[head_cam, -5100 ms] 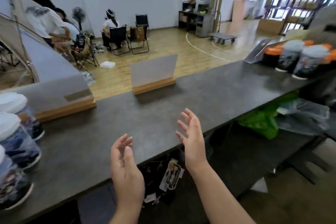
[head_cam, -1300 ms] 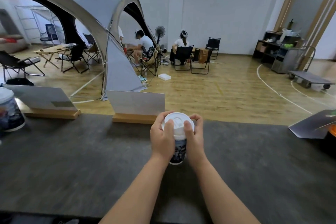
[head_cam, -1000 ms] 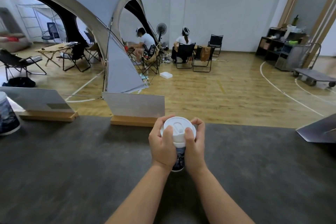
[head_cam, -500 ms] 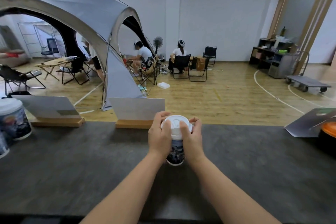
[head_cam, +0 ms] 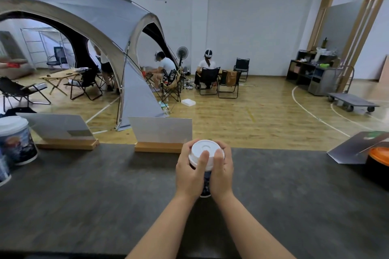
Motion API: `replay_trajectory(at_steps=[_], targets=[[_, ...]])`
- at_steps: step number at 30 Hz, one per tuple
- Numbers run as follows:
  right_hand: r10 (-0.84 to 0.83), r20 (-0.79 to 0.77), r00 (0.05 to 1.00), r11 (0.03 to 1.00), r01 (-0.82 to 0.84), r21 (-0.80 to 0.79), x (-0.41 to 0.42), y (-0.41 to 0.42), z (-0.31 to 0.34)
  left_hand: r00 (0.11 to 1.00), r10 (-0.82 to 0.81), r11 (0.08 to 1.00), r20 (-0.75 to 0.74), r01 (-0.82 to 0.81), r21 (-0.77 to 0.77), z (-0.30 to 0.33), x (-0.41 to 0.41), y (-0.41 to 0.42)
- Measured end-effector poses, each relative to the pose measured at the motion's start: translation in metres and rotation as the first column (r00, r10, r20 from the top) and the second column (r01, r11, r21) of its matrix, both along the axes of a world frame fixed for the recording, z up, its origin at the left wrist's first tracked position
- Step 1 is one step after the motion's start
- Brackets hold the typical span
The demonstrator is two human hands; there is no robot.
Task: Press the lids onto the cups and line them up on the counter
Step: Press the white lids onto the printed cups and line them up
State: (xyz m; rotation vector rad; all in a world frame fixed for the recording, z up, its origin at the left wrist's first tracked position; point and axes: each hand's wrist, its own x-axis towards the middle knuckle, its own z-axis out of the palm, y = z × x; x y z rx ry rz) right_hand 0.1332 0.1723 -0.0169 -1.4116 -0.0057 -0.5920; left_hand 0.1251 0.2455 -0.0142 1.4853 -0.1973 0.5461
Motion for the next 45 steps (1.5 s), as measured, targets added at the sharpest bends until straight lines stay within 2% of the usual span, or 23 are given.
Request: replay_trajectory(at_steps=[8,13,19,25,29,33,38,41,45], targets=[[-0.039,0.002,0.999,0.995,0.039,0.089,0.014,-0.002,-0.003,0.999,0.01,0.977,-0.045,-0.019,-0.212,-0.001,0.02,-0.019],[-0.06,0.02,0.998,0.996,0.058,0.065,0.02,-0.002,-0.007,0.998,0.057,0.973,0.009,-0.053,-0.226,-0.006,0.027,-0.021],[-0.073,0.007,0.997,0.997,0.073,0.028,0.02,-0.002,-0.007,0.998,0.066,0.974,0.005,-0.063,-0.218,-0.006,0.027,-0.021],[-0.042,-0.004,0.999,0.997,0.042,-0.072,0.009,-0.008,0.002,0.997,-0.041,0.973,-0.063,0.025,-0.228,0.0,0.019,-0.014],[-0.046,0.073,0.996,0.992,0.054,-0.112,-0.001,-0.011,-0.003,0.989,-0.141,0.95,-0.044,0.122,-0.287,0.001,0.015,-0.007],[-0.025,0.142,0.99,0.997,0.035,-0.066,-0.005,-0.006,-0.006,0.996,-0.089,0.952,-0.027,0.077,-0.297,-0.006,0.012,-0.009],[0.001,0.137,0.991,1.0,0.001,-0.008,0.0,-0.005,-0.01,0.998,-0.055,0.953,-0.01,0.049,-0.299,-0.004,0.011,-0.011],[-0.005,0.173,0.985,0.998,0.015,-0.058,0.001,-0.007,-0.009,1.0,-0.001,0.968,0.006,0.002,-0.253,-0.006,0.012,-0.01],[-0.031,0.196,0.98,0.998,0.041,-0.048,0.003,-0.007,-0.01,0.996,0.093,0.98,0.014,-0.089,-0.18,-0.012,0.017,-0.009]])
